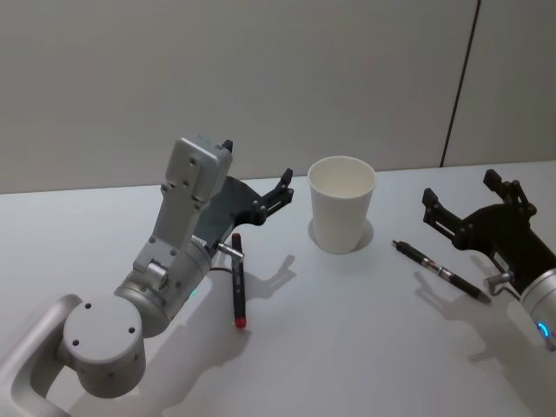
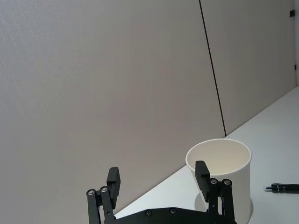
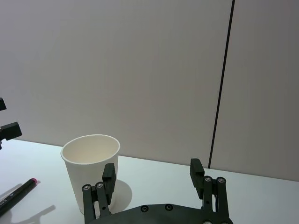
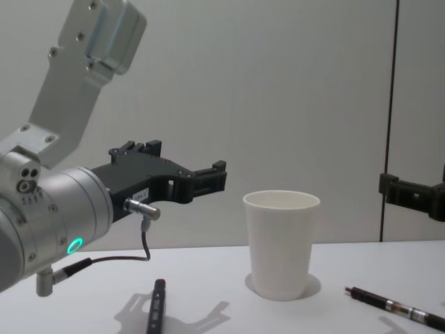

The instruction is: Place the pen into the pen holder.

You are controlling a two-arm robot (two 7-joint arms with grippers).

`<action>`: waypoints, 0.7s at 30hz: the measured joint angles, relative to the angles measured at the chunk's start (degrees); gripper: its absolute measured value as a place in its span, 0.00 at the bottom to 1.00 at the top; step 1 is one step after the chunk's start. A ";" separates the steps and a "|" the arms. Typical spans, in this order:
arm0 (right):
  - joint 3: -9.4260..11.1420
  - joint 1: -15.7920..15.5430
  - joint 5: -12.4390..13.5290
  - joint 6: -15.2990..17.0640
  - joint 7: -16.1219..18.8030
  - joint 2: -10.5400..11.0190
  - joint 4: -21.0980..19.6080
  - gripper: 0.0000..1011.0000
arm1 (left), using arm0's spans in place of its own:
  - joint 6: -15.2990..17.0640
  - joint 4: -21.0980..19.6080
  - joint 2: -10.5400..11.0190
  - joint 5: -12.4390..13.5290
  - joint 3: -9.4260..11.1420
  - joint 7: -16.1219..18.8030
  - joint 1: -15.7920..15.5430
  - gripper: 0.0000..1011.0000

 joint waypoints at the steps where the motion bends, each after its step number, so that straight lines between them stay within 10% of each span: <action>1: 0.00 0.00 0.00 0.00 0.00 0.00 0.00 0.99 | 0.00 0.00 0.00 0.00 0.00 0.00 0.00 0.99; 21: 0.01 0.04 0.00 0.00 0.04 0.01 0.02 0.99 | 0.00 0.00 0.00 0.00 0.00 0.00 0.00 0.99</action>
